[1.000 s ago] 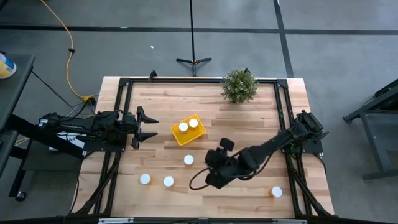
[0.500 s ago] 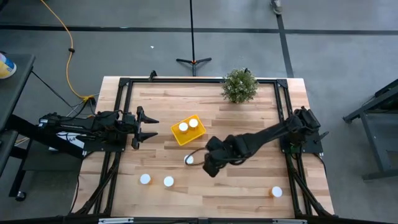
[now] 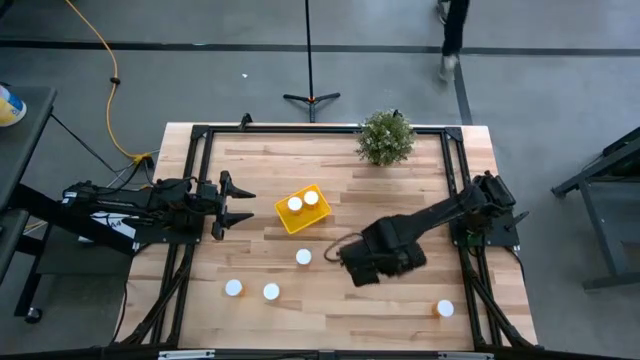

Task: Pick and place pill bottles into a basket
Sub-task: Put the yellow pill bottle into the bin

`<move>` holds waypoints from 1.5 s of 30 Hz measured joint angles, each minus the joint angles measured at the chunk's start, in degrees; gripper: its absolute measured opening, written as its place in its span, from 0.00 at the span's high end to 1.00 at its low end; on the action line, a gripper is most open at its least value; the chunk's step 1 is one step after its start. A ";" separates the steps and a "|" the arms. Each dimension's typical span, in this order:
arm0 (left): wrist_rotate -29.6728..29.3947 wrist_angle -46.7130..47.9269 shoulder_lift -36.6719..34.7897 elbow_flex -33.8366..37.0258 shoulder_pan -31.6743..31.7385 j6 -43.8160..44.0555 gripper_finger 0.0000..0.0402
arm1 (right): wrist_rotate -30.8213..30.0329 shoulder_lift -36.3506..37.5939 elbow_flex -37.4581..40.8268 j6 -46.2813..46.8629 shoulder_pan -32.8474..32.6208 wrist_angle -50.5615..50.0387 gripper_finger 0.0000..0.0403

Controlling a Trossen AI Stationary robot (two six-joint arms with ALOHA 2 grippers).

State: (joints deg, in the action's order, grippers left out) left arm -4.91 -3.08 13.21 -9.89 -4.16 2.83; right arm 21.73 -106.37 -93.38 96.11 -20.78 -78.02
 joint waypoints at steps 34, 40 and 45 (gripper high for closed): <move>0.00 0.12 0.01 -0.01 0.01 0.00 0.28 | 23.62 -0.11 22.69 6.62 -10.13 13.25 0.33; 0.00 0.14 0.00 -0.02 0.00 0.00 0.28 | 25.14 -0.11 27.13 1.59 -10.13 12.96 0.33; 0.00 0.19 0.01 -0.02 0.01 0.00 0.28 | 25.26 -0.11 30.02 -0.15 -10.26 13.36 0.32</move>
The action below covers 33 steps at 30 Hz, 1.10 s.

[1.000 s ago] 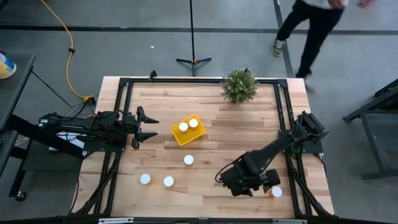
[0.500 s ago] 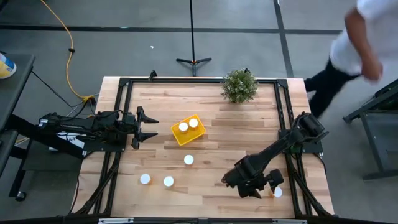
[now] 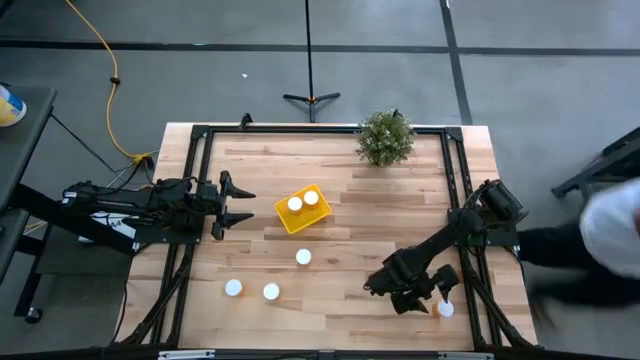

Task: Pick and place pill bottles into a basket
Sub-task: Put the yellow pill bottle into the bin

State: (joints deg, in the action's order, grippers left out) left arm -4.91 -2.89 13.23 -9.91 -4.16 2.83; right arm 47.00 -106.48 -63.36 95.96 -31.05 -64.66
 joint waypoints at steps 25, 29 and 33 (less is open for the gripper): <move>0.00 0.04 -0.01 0.02 0.00 0.00 0.28 | 3.32 0.04 7.31 -6.00 -1.81 8.40 0.33; 0.00 0.04 0.00 0.02 0.01 0.00 0.28 | 2.28 0.04 7.31 -6.03 -1.91 9.33 0.33; 0.00 0.04 0.01 0.01 0.00 0.00 0.28 | 1.76 0.04 7.31 -6.03 -2.12 9.29 0.33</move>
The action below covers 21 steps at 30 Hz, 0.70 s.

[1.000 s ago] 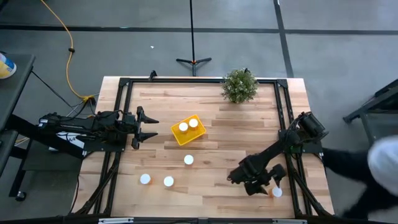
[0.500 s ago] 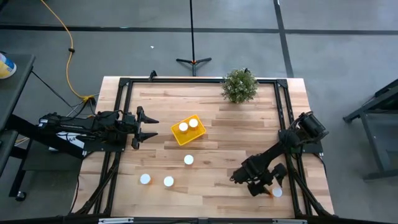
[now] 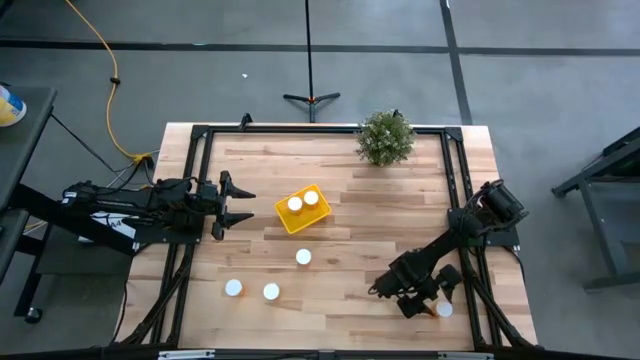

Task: Pick and place pill bottles into a basket
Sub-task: Put the yellow pill bottle into the bin

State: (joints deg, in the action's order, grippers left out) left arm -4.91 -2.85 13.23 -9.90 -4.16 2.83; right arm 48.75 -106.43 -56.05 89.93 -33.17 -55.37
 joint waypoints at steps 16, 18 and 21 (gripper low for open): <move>0.00 0.00 -0.01 0.00 0.00 0.00 0.28 | -0.37 0.00 0.00 -0.22 -1.40 1.06 0.34; 0.00 0.00 0.00 -0.01 -0.01 0.00 0.28 | -0.37 0.00 0.00 -0.44 -1.40 1.18 0.34; 0.00 0.00 -0.02 0.01 0.01 0.00 0.28 | -0.42 0.00 0.00 -0.68 -1.49 1.14 0.34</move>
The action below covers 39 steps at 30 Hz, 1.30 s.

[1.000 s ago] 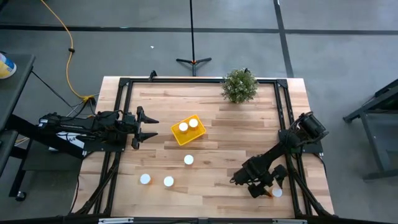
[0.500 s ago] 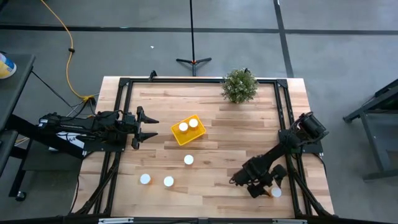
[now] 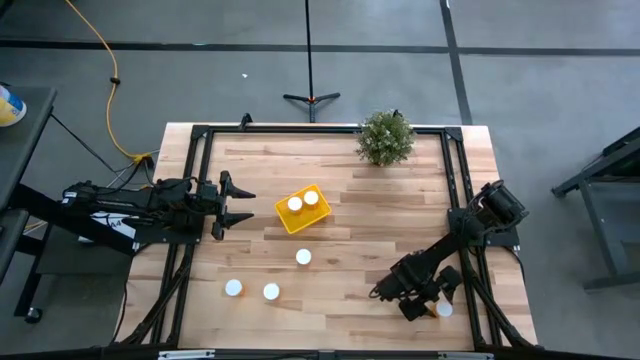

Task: Pick and place pill bottles into a basket
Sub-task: Put the yellow pill bottle into the bin

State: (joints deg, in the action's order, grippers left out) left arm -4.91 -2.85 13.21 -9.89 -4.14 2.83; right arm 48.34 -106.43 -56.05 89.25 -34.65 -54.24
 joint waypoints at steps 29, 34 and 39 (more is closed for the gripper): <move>-0.01 -0.04 0.00 -0.01 -0.01 0.00 0.28 | 1.73 0.00 -0.02 -0.82 -0.39 0.38 0.51; 0.00 -0.04 0.00 0.00 0.00 0.00 0.28 | 3.27 0.00 -0.04 -1.00 -0.11 0.41 0.50; -0.01 -0.04 0.02 0.00 0.00 0.00 0.28 | 3.00 0.00 -0.17 -1.26 1.27 1.09 0.52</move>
State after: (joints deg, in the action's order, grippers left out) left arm -4.92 -2.90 13.23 -9.89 -4.14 2.83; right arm 51.33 -106.43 -56.22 87.99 -33.38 -53.15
